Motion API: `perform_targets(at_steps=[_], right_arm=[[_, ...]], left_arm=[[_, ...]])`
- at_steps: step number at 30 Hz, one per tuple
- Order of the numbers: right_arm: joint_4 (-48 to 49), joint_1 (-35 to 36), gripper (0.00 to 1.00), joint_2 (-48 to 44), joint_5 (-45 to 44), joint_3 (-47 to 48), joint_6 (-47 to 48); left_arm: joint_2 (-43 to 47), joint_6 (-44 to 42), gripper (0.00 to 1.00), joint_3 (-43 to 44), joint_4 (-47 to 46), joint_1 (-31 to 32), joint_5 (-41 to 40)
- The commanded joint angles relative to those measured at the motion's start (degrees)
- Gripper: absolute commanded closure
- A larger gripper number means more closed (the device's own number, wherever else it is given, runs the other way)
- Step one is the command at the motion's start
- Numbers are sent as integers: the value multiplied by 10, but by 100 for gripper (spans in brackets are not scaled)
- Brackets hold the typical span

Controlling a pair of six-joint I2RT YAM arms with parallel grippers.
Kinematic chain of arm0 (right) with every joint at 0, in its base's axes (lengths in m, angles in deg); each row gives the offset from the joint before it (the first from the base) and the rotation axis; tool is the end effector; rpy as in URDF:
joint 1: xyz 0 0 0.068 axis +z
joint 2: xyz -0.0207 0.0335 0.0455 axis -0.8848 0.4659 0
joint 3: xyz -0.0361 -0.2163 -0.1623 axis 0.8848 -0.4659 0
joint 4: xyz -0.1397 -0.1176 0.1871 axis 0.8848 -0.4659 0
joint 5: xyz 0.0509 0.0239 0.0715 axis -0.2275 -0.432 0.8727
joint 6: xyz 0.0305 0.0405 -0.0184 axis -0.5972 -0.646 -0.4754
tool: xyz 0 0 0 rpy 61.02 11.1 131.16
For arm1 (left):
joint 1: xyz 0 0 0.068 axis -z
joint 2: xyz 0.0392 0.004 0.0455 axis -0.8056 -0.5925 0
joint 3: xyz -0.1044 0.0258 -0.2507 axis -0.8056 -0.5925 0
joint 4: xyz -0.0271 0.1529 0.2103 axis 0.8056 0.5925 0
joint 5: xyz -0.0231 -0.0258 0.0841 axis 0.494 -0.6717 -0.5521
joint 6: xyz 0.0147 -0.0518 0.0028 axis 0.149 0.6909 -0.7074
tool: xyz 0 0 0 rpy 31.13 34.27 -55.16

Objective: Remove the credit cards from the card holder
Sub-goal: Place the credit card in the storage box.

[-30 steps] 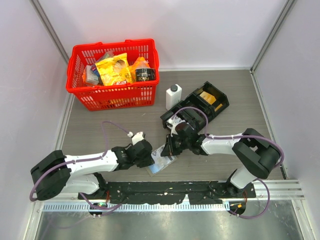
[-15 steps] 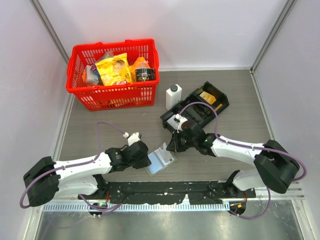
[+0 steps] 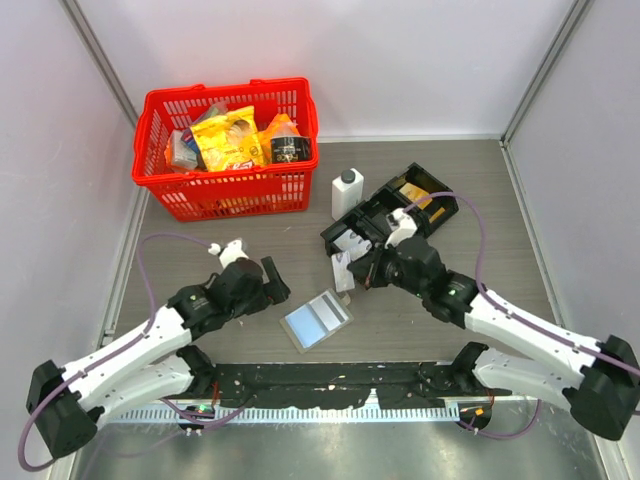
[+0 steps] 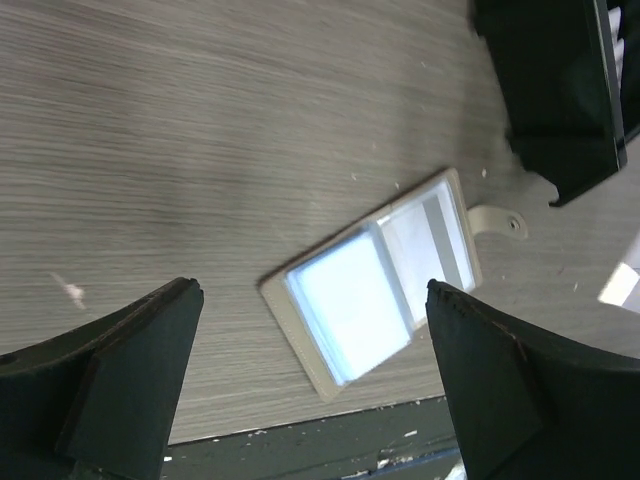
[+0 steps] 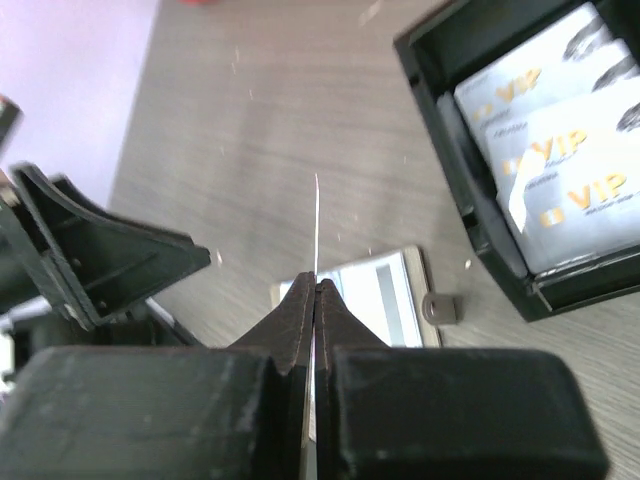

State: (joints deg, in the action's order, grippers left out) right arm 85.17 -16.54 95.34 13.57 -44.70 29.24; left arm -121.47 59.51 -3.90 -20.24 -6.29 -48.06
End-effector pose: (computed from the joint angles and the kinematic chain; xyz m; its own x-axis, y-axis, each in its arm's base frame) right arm 0.1580 0.1622 0.2537 -0.6999 0.2197 -0.6796 -0.3468 0.7273 0.5923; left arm 0.1243 -0.1206 0.2254 -0.7564 -0.4186 -0.5026 -0.1614 0.8641 -0.4768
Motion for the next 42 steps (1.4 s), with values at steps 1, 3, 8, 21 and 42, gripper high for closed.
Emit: perform_targets(at_steps=[1,3,8,21,42], right_arm=[[35,-7,99,-74,-140,-6,-79],[36,-7,99,-109,-207,-31,-111],[73,-8,99,-171,-327,-91,-170],[145,-8,99,-80,-419,-123,-264],[214,-8,99,143,-389,-146,-395]], left_arm=[[44,-32,0,20,65,-45,-17],[65,-28,0,20,78,-55,-22],[123,-2,0,12,108,-56,-53],[187,15,3,-2,153,-56,-77],[170,11,9,-31,99,-56,-21]])
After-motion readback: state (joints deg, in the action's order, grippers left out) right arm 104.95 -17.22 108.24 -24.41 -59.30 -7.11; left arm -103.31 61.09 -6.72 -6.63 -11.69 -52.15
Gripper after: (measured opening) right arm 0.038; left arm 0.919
